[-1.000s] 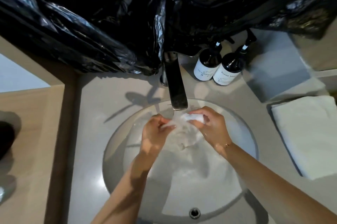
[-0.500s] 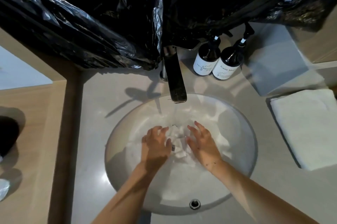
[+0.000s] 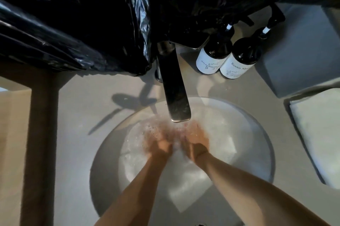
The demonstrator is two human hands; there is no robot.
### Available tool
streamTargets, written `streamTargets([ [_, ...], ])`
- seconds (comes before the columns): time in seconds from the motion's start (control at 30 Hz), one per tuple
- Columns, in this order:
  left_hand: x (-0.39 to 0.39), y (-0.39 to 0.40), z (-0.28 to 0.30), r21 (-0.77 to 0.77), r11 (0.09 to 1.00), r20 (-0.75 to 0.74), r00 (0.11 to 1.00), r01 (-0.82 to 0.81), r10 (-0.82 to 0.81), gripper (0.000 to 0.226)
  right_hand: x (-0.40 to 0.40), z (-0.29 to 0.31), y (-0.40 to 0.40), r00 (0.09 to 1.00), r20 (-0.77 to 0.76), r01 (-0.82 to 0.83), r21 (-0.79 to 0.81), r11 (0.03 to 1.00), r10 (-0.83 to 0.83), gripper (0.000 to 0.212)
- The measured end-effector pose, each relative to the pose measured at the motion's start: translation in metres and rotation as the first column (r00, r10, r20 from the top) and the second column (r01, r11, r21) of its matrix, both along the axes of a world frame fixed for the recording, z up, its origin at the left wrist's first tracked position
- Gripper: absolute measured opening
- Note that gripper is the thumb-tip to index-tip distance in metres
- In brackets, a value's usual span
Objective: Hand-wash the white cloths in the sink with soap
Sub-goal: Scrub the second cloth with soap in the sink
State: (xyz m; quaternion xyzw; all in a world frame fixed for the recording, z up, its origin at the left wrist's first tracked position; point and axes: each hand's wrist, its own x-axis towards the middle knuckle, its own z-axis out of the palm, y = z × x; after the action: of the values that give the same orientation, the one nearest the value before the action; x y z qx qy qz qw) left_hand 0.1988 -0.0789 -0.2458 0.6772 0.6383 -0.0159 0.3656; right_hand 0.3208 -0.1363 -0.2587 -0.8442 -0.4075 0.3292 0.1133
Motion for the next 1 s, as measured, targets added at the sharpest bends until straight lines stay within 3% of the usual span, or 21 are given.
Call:
streamTargets([
  [0.07,0.001,0.001,0.014,0.044,0.991,0.116,0.986,-0.124,0.119,0.015,0.007,0.017,0.002,0.994,0.047,-0.101,0.103,0.99,0.096,0.033],
  [0.1,0.0,0.0,0.018,0.081,0.988,0.189,0.975,-0.134,0.117,0.02,0.01,0.026,0.001,0.989,0.076,-0.14,0.157,0.977,0.13,0.034],
  [0.27,-0.02,-0.007,0.026,0.205,0.979,0.401,0.912,-0.001,-0.083,0.026,0.019,0.052,-0.018,0.987,0.109,-0.156,0.505,0.849,0.116,0.028],
  [0.33,-0.031,-0.01,0.036,0.29,0.952,0.372,0.906,0.095,-0.203,0.023,0.019,0.062,-0.029,0.979,0.097,-0.202,0.556,0.806,0.179,0.026],
  [0.37,-0.035,-0.012,0.042,0.353,0.925,0.263,0.934,0.14,-0.241,0.025,0.018,0.065,-0.035,0.973,0.075,-0.222,0.568,0.793,0.218,0.023],
  [0.43,-0.039,-0.019,0.057,0.362,0.905,0.04,0.966,0.224,-0.255,0.029,0.018,0.069,-0.044,0.957,0.03,-0.25,0.581,0.775,0.287,0.016],
  [0.5,-0.04,-0.023,0.059,0.361,0.911,0.008,0.977,0.197,-0.214,0.024,0.02,0.07,-0.046,0.955,0.067,-0.272,0.594,0.757,0.291,0.014],
  [0.6,-0.028,-0.022,0.043,0.409,0.902,0.042,0.985,0.137,-0.169,0.023,0.016,0.06,-0.043,0.956,0.255,-0.268,0.56,0.784,0.144,0.02],
  [0.7,-0.011,-0.032,0.026,0.226,0.965,0.059,0.987,0.13,-0.147,0.039,-0.002,0.042,-0.035,0.95,0.292,-0.237,0.441,0.865,0.112,0.04],
  [0.8,-0.005,-0.043,0.008,0.016,0.999,0.274,0.961,-0.05,0.043,0.041,-0.024,0.018,-0.035,0.934,0.3,-0.286,0.306,0.908,0.193,0.044],
  [0.9,0.004,-0.047,0.0,0.093,0.96,0.364,0.907,-0.263,0.214,0.029,-0.032,0.002,-0.031,0.919,0.366,-0.252,0.257,0.933,0.147,0.042],
  [0.93,0.01,-0.042,0.001,0.163,0.94,0.346,0.91,-0.3,0.231,0.024,-0.033,0.002,-0.026,0.917,0.382,-0.208,0.219,0.953,0.113,0.041],
  [0.97,0.012,-0.039,-0.001,0.251,0.924,0.224,0.946,-0.288,0.234,0.019,-0.033,-0.003,-0.022,0.923,0.367,-0.196,0.187,0.963,0.117,0.038],
  [1.0,0.014,-0.036,-0.005,0.155,0.959,0.159,0.964,-0.236,0.211,0.018,-0.035,-0.004,-0.015,0.958,0.252,-0.165,0.104,0.981,0.135,0.033],
])
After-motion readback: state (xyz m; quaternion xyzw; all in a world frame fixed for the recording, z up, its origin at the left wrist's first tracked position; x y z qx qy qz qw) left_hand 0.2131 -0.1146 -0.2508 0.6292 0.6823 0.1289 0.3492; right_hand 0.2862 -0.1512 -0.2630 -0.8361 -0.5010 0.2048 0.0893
